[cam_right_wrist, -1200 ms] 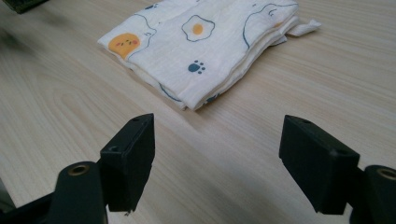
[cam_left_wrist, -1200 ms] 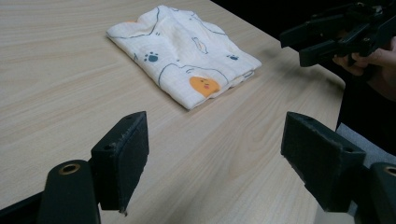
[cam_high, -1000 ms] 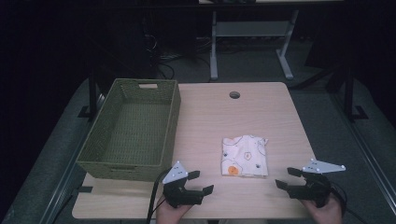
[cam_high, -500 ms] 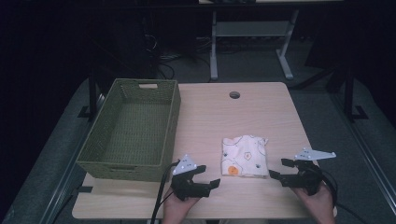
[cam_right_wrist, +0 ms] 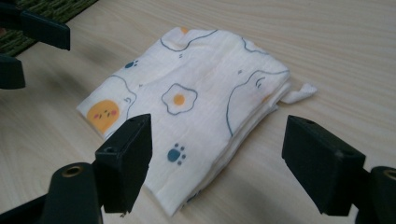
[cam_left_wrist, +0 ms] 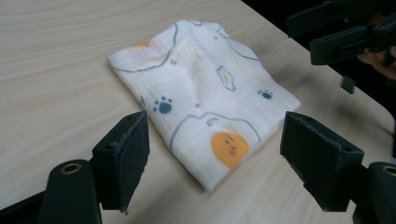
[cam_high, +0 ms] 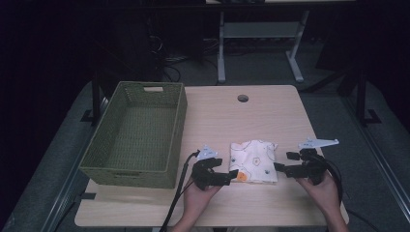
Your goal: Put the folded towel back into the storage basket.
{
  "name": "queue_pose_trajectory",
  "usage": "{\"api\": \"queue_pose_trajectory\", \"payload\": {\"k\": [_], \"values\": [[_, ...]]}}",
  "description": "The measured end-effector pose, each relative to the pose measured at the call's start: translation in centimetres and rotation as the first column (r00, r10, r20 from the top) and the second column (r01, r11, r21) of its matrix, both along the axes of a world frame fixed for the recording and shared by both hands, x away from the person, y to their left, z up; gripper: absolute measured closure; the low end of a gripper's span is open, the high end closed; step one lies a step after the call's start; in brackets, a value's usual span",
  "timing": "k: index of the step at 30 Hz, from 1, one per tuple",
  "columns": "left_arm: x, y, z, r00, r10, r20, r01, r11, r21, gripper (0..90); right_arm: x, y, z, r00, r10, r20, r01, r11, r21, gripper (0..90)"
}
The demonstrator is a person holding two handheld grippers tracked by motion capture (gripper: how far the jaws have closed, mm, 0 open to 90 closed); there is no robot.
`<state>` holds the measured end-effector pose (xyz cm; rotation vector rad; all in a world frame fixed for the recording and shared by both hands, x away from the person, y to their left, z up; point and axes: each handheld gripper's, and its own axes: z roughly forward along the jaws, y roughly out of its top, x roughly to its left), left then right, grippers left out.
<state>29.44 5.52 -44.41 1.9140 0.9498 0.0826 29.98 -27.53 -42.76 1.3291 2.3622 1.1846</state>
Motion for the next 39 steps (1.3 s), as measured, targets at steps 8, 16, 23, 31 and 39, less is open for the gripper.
{"api": "queue_pose_trajectory", "payload": {"k": [8, 16, 23, 31, 39], "values": [[2.2, -1.2, -0.8, 0.9968, 0.052, -0.06, -0.051, 0.9985, 0.018, 24.5, 2.5, 1.2, 0.1, 0.9994, 0.008, -0.033, -0.008, 1.0, -0.019, 24.5], [3.4, -2.7, -0.9, 0.9955, 0.053, -0.078, -0.047, 0.9956, 0.081, 24.5, 5.0, 2.3, -0.8, 0.9947, 0.019, -0.101, -0.02, 1.0, -0.009, 30.4], [4.5, -3.1, -1.5, 0.9883, 0.087, -0.125, -0.075, 0.9925, 0.096, 28.0, 6.6, 2.7, -2.2, 0.9905, -0.012, -0.137, 0.006, 0.999, -0.042, 36.1], [5.1, -3.4, -2.3, 0.9839, 0.092, -0.153, -0.074, 0.9901, 0.119, 34.2, 6.8, 3.2, -2.8, 0.9918, -0.027, -0.125, 0.014, 0.994, -0.108, 45.5], [4.8, -4.4, -2.3, 0.994, 0.081, -0.074, -0.064, 0.9775, 0.201, 46.9, 6.6, 3.7, -3.1, 0.9916, -0.056, -0.117, 0.035, 0.985, -0.168, 55.6]]}}
